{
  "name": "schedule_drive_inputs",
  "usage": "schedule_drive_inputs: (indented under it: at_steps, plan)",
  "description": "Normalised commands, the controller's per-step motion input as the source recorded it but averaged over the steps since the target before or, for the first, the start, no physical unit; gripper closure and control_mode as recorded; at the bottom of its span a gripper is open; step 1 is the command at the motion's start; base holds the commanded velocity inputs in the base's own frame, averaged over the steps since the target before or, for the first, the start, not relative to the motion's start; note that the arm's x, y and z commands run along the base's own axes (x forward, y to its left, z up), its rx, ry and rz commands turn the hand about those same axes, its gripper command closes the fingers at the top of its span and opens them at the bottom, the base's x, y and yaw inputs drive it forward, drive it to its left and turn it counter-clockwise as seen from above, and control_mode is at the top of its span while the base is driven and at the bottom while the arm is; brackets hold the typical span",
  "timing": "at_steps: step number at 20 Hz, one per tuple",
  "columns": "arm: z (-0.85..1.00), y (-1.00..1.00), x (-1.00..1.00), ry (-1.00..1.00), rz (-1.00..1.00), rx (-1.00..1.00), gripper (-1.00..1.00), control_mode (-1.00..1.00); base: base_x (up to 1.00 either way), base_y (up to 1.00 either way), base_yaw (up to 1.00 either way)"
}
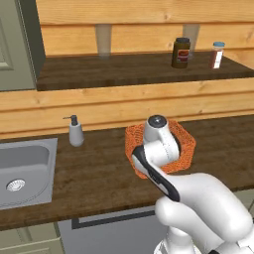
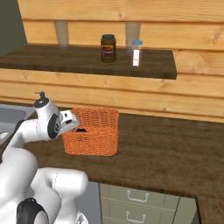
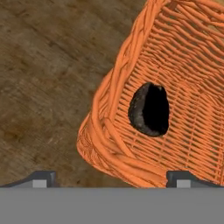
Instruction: Open the cabinet, pick up the bread from the cabinet and place it in the basket. Then move the basket to the dining counter.
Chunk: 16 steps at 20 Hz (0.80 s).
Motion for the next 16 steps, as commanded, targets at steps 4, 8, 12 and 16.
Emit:
schedule_drive_inputs:
  at_steps: [4, 8, 12, 16]
  plan:
    - [-0.13, 0.00, 0.29, 0.00, 0.12, -0.06, -1.00, -1.00, 0.00, 0.00, 0.00]
    - [-0.06, 0.01, 0.05, 0.00, 0.11, -0.07, -1.00, -1.00, 0.00, 0.00, 0.00]
    - [-0.21, 0.03, 0.02, 0.07, 0.11, -0.09, -1.00, -1.00, 0.00, 0.00, 0.00]
    - [-0.53, 0.00, 0.04, 0.17, 0.12, -0.08, -1.00, -1.00, 0.00, 0.00, 0.00]
